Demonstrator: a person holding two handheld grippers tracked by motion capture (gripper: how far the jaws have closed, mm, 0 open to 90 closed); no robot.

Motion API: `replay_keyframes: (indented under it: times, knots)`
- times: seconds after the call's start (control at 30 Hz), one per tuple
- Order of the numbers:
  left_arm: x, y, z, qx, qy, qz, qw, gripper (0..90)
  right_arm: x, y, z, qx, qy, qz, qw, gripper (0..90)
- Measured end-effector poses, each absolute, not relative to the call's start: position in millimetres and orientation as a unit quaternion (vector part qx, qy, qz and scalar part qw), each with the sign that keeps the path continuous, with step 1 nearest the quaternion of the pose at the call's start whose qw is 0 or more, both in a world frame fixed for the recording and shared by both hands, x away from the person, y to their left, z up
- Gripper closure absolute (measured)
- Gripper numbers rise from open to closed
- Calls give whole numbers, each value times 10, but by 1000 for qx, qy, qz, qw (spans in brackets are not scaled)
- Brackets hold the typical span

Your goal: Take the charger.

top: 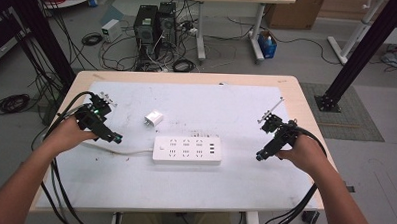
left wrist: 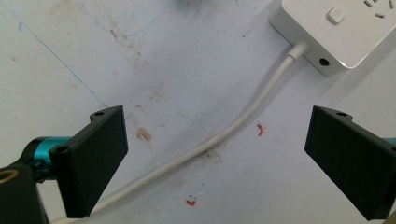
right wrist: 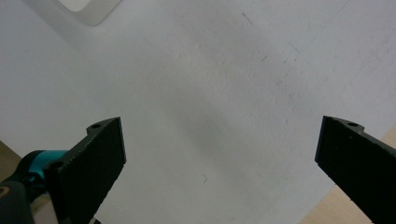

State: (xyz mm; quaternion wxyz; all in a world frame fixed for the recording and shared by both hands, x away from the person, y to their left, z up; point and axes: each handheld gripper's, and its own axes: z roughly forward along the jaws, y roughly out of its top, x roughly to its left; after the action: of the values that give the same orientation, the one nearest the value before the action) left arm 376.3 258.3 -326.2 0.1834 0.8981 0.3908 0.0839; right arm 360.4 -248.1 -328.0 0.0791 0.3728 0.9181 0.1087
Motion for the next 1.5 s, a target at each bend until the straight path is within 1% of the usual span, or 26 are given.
replay_keyframes:
  times: [0.47,0.57,0.7,0.8,1.1,1.27,1.5]
  knots:
    - [3762,2575,-3204,894,397,84,190,60,3582,-2476,-3268,375,915,115,93,11]
    - [3779,2556,-3186,888,409,89,191,60,3580,-2483,-3270,377,914,117,94,10]
    - [3796,2540,-3169,880,421,89,199,60,3577,-2491,-3270,382,912,119,91,11]
    - [3815,2523,-3134,871,431,85,221,60,3569,-2493,-3276,382,912,124,88,11]
    - [3933,2379,-3111,857,447,117,230,60,3639,-2479,-3316,382,911,130,82,11]
    - [3989,2306,-3136,846,460,124,239,60,3640,-2474,-3323,382,912,128,81,11]
    - [4071,2167,-3175,847,448,136,252,60,3608,-2488,-3298,379,912,134,85,11]
